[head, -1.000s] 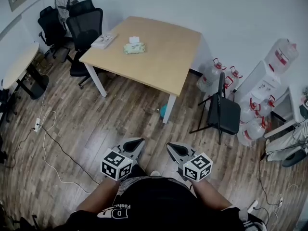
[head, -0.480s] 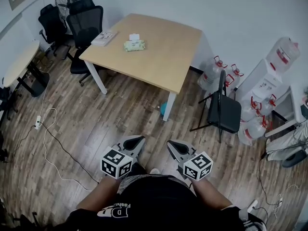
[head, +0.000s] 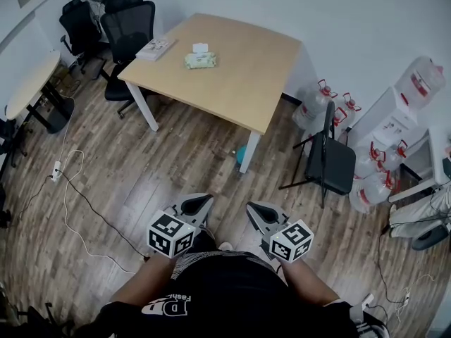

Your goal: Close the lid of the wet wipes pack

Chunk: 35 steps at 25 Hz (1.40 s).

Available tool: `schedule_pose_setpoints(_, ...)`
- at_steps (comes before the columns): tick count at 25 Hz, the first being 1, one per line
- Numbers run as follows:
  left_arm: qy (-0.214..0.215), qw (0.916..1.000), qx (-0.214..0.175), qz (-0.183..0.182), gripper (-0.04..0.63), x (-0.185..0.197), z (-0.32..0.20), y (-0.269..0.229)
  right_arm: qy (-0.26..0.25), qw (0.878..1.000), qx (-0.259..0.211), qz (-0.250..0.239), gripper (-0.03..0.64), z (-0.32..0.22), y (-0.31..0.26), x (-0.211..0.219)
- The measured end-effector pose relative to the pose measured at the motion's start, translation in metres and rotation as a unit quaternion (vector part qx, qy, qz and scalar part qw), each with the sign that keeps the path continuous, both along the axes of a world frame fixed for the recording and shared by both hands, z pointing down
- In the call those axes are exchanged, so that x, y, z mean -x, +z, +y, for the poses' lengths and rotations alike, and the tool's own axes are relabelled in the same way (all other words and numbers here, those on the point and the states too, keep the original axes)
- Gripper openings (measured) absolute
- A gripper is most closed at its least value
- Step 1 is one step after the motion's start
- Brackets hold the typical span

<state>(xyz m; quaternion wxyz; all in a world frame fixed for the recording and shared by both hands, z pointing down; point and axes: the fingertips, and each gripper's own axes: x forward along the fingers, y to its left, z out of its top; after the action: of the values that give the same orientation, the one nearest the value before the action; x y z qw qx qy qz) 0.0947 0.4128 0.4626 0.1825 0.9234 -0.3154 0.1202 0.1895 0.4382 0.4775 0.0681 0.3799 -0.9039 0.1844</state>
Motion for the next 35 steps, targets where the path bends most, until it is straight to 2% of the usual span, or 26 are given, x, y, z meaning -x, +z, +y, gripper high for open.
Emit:
schedule_pose_setpoints(8, -0.003, 1.0, 0.008, 0.0, 0.018, 0.006, -0.023, 0.006, -0.006, 1.0, 0.012, 0.001, 0.005, -0.024, 0.009, 0.007)
schedule_pose_setpoints(16, -0.005, 0.9999, 0.01, 0.003, 0.018, 0.018, -0.075, 0.008, -0.01, 1.0, 0.015, 0.004, 0.005, -0.076, 0.01, 0.02)
schedule_pose_setpoints(25, -0.004, 0.9999, 0.014, 0.006, 0.018, 0.041, -0.163, 0.01, -0.015, 0.999, 0.025, 0.016, 0.005, -0.16, 0.011, 0.045)
schedule_pose_setpoints(35, 0.01, 0.9997, 0.008, 0.021, 0.018, 0.079, -0.268, -0.001, 0.002, 0.999, 0.026, 0.027, 0.005, -0.263, 0.001, 0.084)
